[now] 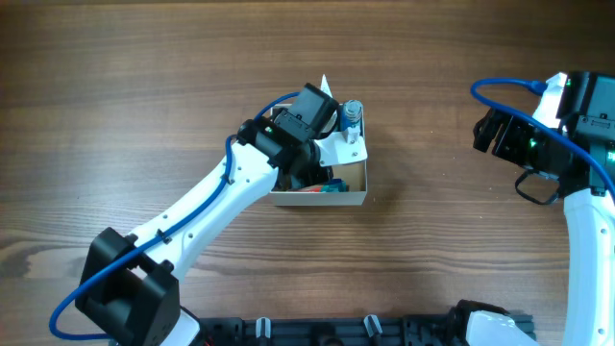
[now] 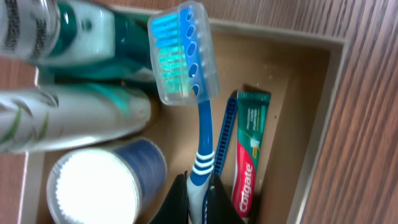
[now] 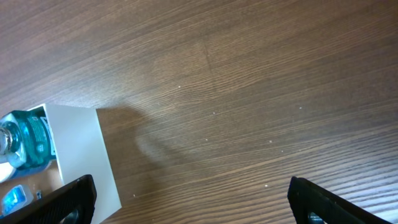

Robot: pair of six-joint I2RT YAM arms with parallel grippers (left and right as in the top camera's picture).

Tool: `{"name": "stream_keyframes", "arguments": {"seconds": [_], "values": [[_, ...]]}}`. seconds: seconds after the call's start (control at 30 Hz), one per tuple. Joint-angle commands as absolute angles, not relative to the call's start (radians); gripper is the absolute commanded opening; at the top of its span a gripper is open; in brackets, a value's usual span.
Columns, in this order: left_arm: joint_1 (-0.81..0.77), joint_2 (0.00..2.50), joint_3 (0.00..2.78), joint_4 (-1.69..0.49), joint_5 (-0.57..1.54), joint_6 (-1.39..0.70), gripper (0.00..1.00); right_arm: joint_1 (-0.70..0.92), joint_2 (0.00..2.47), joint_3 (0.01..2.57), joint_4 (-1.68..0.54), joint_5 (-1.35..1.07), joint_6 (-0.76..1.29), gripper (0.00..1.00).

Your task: Pack container

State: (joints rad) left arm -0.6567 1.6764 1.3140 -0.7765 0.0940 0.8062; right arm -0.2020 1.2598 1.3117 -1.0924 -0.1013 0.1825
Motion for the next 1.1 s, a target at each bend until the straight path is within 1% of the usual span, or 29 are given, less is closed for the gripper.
{"name": "stream_keyframes", "arguments": {"seconds": [0.0,0.13,0.27,0.47,0.53,0.57,0.63,0.67,0.7,0.73,0.77,0.87,0.9,1.07], "values": [[-0.673,1.682,1.315,-0.759,0.093,0.834,0.04,-0.205,1.274,1.314,-1.093,-0.113,0.193,1.0],[-0.673,1.682,1.315,-0.759,0.097,0.825,0.04,-0.205,1.274,1.314,-1.092,-0.113,0.193,1.0],[-0.669,1.683,1.314,-0.767,0.101,0.77,0.04,-0.205,1.274,1.314,-1.093,-0.113,0.193,1.0],[-0.669,1.685,1.311,-0.781,0.112,0.77,0.04,-0.205,1.274,1.314,-1.093,-0.113,0.193,1.0],[-0.669,1.687,1.309,-0.79,0.125,0.77,0.06,-0.205,1.274,1.314,-1.093,-0.113,0.193,1.0],[-0.669,1.689,1.309,-0.799,0.127,0.769,0.19,-0.205,1.274,1.314,-1.093,-0.113,0.193,1.0],[-0.669,1.699,1.309,-0.814,0.127,0.768,0.23,-0.205,1.274,1.314,-1.093,-0.113,0.193,1.0],[-0.669,1.701,1.309,-0.822,0.126,0.764,0.28,-0.205,1.274,1.314,-1.093,-0.113,0.193,1.0],[-0.669,1.702,1.309,-0.826,0.126,0.751,0.4,-0.205,1.274,1.314,-1.093,-0.113,0.193,1.0],[-0.669,1.702,1.309,-0.827,0.126,0.741,0.6,-0.205,1.274,1.314,-1.093,-0.113,0.193,1.0],[-0.669,1.702,1.309,-0.827,0.126,0.728,0.66,-0.205,1.274,1.314,-1.093,-0.113,0.193,1.0],[-0.669,1.686,1.316,-0.827,0.118,0.716,0.67,-0.205,1.274,1.314,-1.093,-0.113,0.192,1.0],[-0.669,1.672,1.324,-0.827,0.106,0.691,0.7,-0.205,1.274,1.314,-1.093,-0.114,0.19,1.0],[-0.646,1.527,1.374,-0.828,-0.029,0.499,0.79,-0.199,1.274,1.314,-1.092,-0.207,0.127,1.0]]}}
